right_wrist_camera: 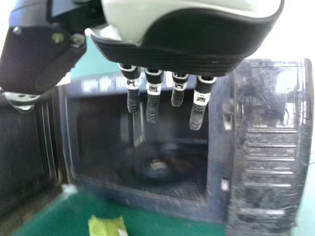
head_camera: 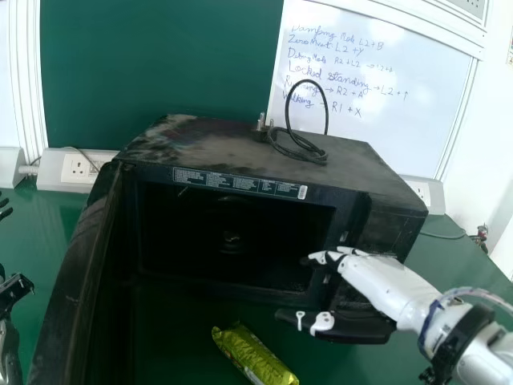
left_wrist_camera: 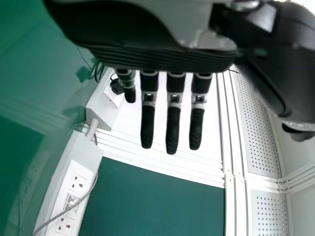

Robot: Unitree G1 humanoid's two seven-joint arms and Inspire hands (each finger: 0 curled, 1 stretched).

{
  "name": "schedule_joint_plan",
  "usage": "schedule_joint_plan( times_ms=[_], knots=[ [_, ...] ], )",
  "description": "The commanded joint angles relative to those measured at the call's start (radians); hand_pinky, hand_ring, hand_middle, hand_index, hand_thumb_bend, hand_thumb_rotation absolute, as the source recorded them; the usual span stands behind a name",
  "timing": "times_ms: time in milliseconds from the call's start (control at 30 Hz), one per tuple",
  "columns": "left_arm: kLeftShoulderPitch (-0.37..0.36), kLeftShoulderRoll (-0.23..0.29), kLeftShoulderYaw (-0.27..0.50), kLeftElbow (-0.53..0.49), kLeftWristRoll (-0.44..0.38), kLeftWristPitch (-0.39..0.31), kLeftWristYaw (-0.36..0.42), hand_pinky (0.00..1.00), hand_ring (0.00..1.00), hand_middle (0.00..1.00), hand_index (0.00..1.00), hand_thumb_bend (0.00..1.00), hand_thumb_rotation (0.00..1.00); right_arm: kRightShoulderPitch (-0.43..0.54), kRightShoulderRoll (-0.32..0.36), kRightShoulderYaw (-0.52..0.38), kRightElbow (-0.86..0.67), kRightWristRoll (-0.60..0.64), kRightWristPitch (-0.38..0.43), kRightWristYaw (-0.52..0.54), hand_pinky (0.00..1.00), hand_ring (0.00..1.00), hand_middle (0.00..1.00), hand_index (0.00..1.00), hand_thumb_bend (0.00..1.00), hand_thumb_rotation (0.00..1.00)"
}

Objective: Put biscuit inside oven

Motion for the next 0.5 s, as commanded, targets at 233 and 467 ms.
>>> schedule_joint_plan(
  times_ms=[233,467],
  knots=[
    [-0.005,-0.015,-0.019,-0.028,0.004,0.01,0.009,0.6,0.62,0.63,0.64,0.78,0.86,-0.126,-0.07,0.129,-0.002,-0.052,-0.044,0.057,0.77,0.84,0.87,0.88,1.0,0.57],
    [-0.006,-0.018,-0.023,-0.029,0.005,0.012,0.014,0.6,0.62,0.63,0.63,0.77,0.87,-0.204,-0.037,0.222,-0.002,-0.14,-0.082,0.13,0.76,0.85,0.86,0.88,1.0,0.56]
  ],
)
